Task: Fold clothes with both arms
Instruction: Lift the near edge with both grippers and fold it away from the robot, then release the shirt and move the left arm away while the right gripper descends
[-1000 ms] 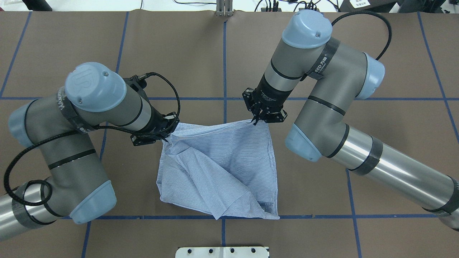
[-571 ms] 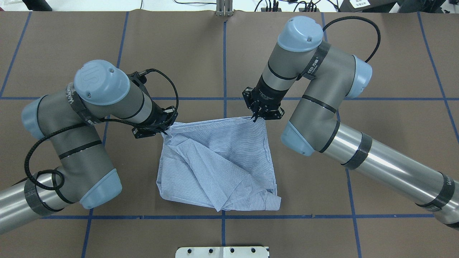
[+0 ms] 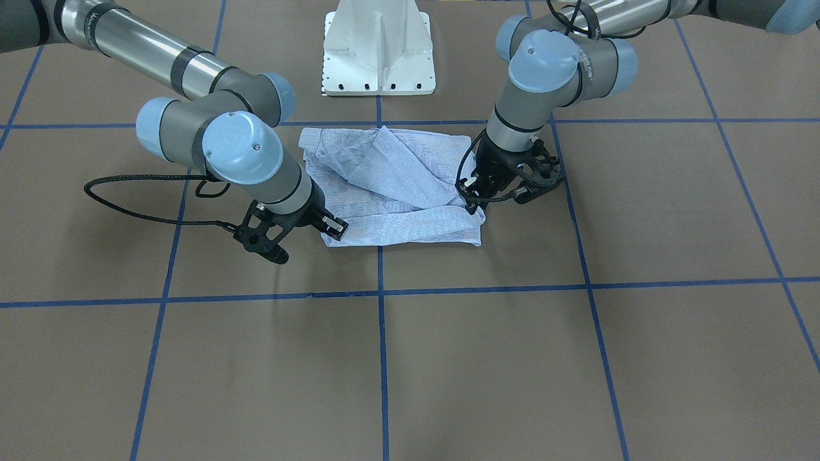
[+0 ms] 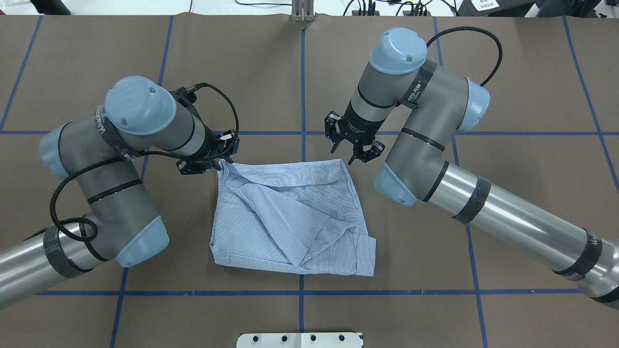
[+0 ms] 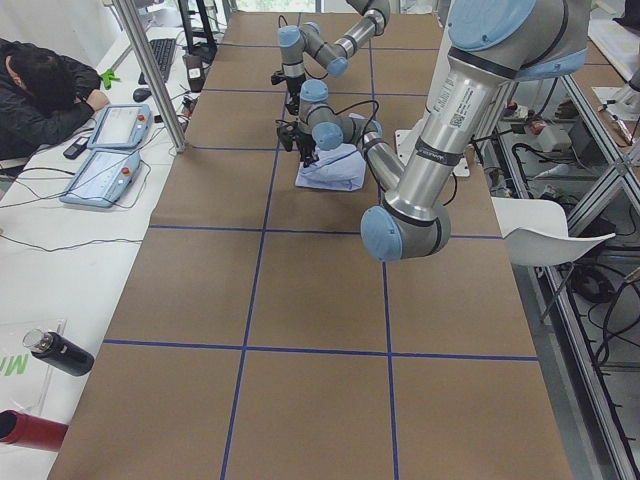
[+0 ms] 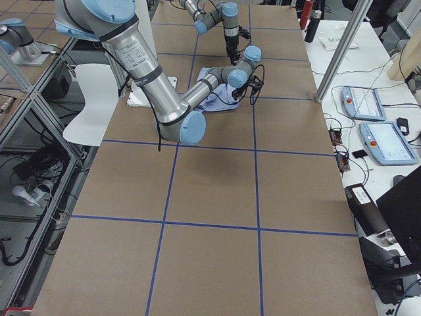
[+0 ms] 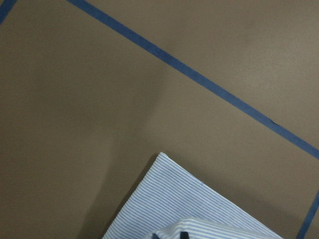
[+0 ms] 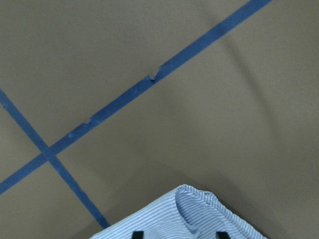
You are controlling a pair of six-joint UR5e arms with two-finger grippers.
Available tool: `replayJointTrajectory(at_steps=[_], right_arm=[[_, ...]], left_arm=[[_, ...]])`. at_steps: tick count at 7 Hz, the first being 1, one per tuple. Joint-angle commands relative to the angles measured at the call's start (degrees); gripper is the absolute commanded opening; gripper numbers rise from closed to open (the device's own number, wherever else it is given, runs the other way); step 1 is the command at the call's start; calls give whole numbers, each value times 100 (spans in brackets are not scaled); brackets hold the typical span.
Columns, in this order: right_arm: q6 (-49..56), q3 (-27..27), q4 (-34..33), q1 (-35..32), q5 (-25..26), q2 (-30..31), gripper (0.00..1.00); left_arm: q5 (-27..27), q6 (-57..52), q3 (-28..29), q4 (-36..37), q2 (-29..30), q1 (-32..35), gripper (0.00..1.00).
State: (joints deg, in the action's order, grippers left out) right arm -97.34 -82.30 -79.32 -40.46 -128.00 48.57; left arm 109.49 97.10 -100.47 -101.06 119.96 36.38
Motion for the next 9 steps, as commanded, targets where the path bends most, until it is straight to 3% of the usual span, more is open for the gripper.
replayJointTrajectory(at_steps=[1,4,6,7,9], right_arm=[[233,21,56,-67,12,4,100],[225,-433,83,-68,38,161,100],[373,-1459,83,98,449,486,100],[391,-1977,74,482,895,644,100],[828,-2482,65,1422,2333,681,100]], left_arm=[[-51,-7,10,-10,36,61,100],[-51,-7,-69,77,-16,176,100],[-60,-24,-165,550,-52,202,100],[-60,-381,-436,770,-226,220,100],[-51,-1163,-1051,1026,-795,404,100]])
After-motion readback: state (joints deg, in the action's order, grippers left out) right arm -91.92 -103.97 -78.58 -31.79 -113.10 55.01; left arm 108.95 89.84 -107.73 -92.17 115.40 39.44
